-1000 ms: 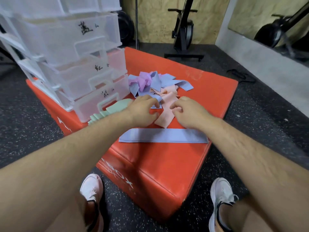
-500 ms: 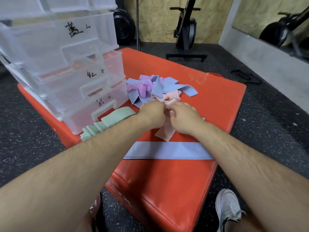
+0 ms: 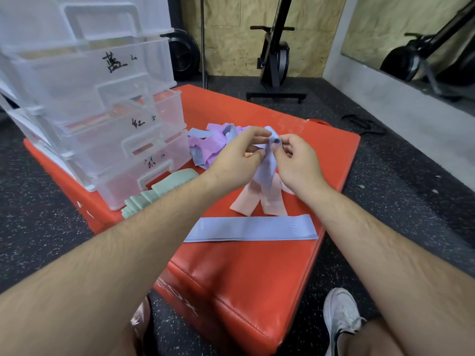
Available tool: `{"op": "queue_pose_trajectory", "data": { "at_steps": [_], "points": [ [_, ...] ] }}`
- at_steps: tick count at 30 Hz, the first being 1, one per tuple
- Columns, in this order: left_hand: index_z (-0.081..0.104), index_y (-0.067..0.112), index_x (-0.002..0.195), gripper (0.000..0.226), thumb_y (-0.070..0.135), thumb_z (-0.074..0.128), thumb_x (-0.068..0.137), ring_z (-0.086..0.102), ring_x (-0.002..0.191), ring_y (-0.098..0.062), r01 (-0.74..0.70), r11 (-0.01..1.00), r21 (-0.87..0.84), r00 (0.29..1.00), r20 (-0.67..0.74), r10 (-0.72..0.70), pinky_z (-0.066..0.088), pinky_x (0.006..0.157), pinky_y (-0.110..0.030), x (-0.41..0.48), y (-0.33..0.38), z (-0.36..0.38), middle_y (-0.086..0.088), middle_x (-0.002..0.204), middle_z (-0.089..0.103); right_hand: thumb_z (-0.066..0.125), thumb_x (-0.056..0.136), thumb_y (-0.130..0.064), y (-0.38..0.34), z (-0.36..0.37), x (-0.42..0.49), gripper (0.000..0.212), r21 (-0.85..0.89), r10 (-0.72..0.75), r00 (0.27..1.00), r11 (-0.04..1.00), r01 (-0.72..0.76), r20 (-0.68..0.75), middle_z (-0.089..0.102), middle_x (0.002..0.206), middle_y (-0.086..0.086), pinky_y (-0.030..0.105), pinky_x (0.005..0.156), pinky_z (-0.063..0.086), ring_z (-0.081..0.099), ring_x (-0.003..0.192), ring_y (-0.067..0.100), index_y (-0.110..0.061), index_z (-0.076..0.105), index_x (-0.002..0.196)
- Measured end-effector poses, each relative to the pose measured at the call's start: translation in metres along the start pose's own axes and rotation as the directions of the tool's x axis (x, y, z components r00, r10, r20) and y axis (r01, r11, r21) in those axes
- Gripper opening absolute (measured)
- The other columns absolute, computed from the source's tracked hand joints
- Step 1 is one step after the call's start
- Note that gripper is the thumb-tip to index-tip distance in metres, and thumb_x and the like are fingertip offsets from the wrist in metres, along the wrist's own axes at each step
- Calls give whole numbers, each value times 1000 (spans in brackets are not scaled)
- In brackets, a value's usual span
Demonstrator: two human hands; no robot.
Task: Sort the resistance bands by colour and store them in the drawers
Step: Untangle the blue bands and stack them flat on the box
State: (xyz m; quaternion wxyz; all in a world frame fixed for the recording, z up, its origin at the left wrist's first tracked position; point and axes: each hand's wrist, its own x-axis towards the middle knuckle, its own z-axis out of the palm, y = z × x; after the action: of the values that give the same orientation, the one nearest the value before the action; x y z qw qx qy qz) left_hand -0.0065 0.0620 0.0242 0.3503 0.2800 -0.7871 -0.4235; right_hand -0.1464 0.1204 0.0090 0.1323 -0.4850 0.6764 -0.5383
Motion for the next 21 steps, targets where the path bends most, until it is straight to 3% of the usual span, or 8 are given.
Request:
{"op": "queue_pose_trajectory", "data": {
  "at_steps": [3, 7, 10, 12, 15, 18, 20, 21],
  "points": [
    [58, 30, 123, 37, 9, 52, 94, 60, 104, 3, 0, 1000, 22, 1000, -17, 0, 47, 84, -14, -3, 1, -5, 16, 121, 62, 52, 102, -22, -4, -8, -1, 11, -64, -20, 1000, 998, 19, -3, 65, 86, -9, 20, 65, 45, 58, 76, 8, -21, 62, 99],
    [55, 37, 126, 42, 20, 65, 89, 60, 93, -5, -22, 992, 125, 996, -84, 33, 50, 78, -23, -6, 2, -8, 5, 119, 53, 51, 102, -20, -8, -14, -1, 21, -94, -27, 999, 995, 29, 24, 48, 67, -10, 15, 51, 31, 40, 57, 0, -20, 54, 80],
    [47, 44, 133, 56, 30, 73, 85, 61, 94, -10, 8, 996, 91, 999, -48, -4, 53, 77, -26, -9, 3, -9, 5, 120, 54, 51, 102, -21, -13, -19, -2, 22, -42, -15, 999, 999, 17, 38, 44, 66, -7, 16, 49, 30, 35, 53, 2, -8, 58, 87],
    [48, 42, 134, 56, 28, 73, 85, 61, 79, -8, 27, 998, 52, 999, -38, -25, 52, 69, -24, -11, 3, -10, 6, 96, 62, 52, 103, -22, -15, -23, -4, 22, -37, -34, 998, 999, 36, 61, 46, 67, -6, 17, 51, 31, 37, 55, 1, -4, 63, 96],
    [52, 34, 133, 48, 22, 69, 89, 46, 60, -5, 40, 999, -10, 999, -33, -40, 40, 59, -15, -15, 6, -12, 6, 65, 49, 55, 101, -17, -17, -28, -7, 15, -53, -99, 990, 993, 105, 104, 56, 81, -3, 20, 64, 39, 45, 67, 3, -13, 67, 95],
    [60, 36, 124, 32, 34, 65, 92, 54, 75, -6, 124, 978, -171, 992, -6, -127, 46, 74, -19, -16, 11, -16, 6, 77, 57, 60, 97, -12, -16, -32, -9, 23, -115, -140, 979, 981, 157, 147, 55, 102, -2, 7, 74, 38, 50, 80, 0, -30, 72, 103],
    [67, 30, 109, 20, 41, 63, 92, 58, 84, -13, 200, 940, -276, 977, -13, -212, 52, 87, -33, -15, 11, -15, 1, 89, 64, 60, 97, -6, -17, -32, -12, 28, -111, -135, 975, 981, 157, 177, 49, 103, -2, 5, 73, 38, 47, 75, 0, -28, 74, 109],
    [68, 25, 103, 18, 38, 63, 93, 57, 80, -16, 210, 926, -314, 973, -24, -229, 53, 86, -37, -15, 10, -14, 0, 86, 63, 59, 96, -2, -19, -32, -14, 31, -97, -137, 972, 983, 158, 188, 48, 103, -1, 6, 72, 38, 46, 72, 3, -27, 74, 110]
  ]
}}
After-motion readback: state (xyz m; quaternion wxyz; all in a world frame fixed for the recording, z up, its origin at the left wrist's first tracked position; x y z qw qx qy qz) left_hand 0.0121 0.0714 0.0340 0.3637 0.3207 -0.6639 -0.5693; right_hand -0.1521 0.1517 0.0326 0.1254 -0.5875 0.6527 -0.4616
